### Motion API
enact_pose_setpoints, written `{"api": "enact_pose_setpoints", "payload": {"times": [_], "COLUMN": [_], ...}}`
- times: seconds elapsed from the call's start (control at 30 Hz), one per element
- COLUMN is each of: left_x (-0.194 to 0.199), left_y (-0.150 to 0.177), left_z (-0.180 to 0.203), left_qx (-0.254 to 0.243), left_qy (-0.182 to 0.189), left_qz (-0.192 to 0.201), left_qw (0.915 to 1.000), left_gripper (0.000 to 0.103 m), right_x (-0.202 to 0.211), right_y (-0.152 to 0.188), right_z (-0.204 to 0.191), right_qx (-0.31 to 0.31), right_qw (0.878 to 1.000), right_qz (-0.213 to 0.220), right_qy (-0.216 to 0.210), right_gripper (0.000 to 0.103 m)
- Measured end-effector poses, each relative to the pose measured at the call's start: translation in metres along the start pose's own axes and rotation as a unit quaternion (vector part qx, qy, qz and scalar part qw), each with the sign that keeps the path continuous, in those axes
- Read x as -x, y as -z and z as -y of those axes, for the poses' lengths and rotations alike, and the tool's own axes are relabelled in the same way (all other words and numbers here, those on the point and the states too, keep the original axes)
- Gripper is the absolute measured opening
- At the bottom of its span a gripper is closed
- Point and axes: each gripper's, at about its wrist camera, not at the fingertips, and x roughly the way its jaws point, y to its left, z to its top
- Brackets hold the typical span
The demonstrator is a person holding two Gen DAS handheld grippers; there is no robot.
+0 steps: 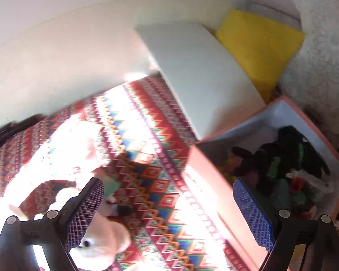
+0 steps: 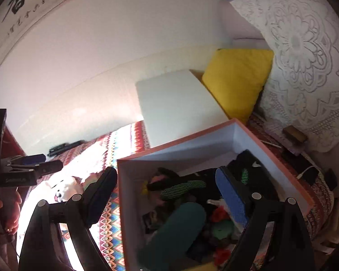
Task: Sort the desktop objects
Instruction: 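Move both open tools back to the pile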
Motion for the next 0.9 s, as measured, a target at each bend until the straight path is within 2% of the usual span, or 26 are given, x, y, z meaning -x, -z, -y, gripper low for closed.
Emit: {"api": "enact_pose_setpoints", "payload": {"times": [0.13, 0.27, 0.37, 0.5, 0.57, 0.67, 0.77, 0.87, 0.9], "left_x": [-0.009, -0.041, -0.073, -0.116, -0.139, -0.158, -0.141, -0.118, -0.109], "left_y": [0.012, 0.030, 0.043, 0.060, 0.071, 0.089, 0.099, 0.122, 0.131], "left_z": [-0.072, -0.136, -0.176, -0.224, -0.229, -0.219, -0.214, -0.197, -0.191], "left_qx": [0.035, 0.077, 0.126, 0.190, 0.186, 0.149, 0.154, 0.120, 0.106], "left_qy": [-0.051, -0.082, -0.112, -0.153, -0.172, -0.184, -0.162, -0.149, -0.151], "left_qz": [-0.001, -0.028, -0.057, -0.098, -0.131, -0.160, -0.171, -0.204, -0.203], "left_qw": [0.9981, 0.9932, 0.9840, 0.9648, 0.9584, 0.9583, 0.9595, 0.9602, 0.9617], "left_gripper": [0.096, 0.096, 0.096, 0.096, 0.096, 0.096, 0.095, 0.094, 0.094], "right_x": [-0.031, -0.072, -0.099, -0.121, -0.127, -0.133, -0.137, -0.137, -0.137], "right_y": [0.009, 0.023, 0.033, 0.040, 0.043, 0.048, 0.053, 0.054, 0.055], "right_z": [-0.060, -0.104, -0.123, -0.137, -0.141, -0.144, -0.142, -0.137, -0.135], "right_qx": [0.048, 0.065, 0.075, 0.077, 0.079, 0.088, 0.091, 0.080, 0.074], "right_qw": [0.998, 0.992, 0.988, 0.986, 0.985, 0.984, 0.983, 0.982, 0.982], "right_qz": [-0.030, -0.077, -0.105, -0.121, -0.124, -0.132, -0.140, -0.143, -0.145], "right_qy": [-0.041, -0.082, -0.081, -0.082, -0.086, -0.084, -0.082, -0.091, -0.099], "right_gripper": [0.091, 0.091, 0.091, 0.091, 0.091, 0.091, 0.091, 0.091, 0.091]}}
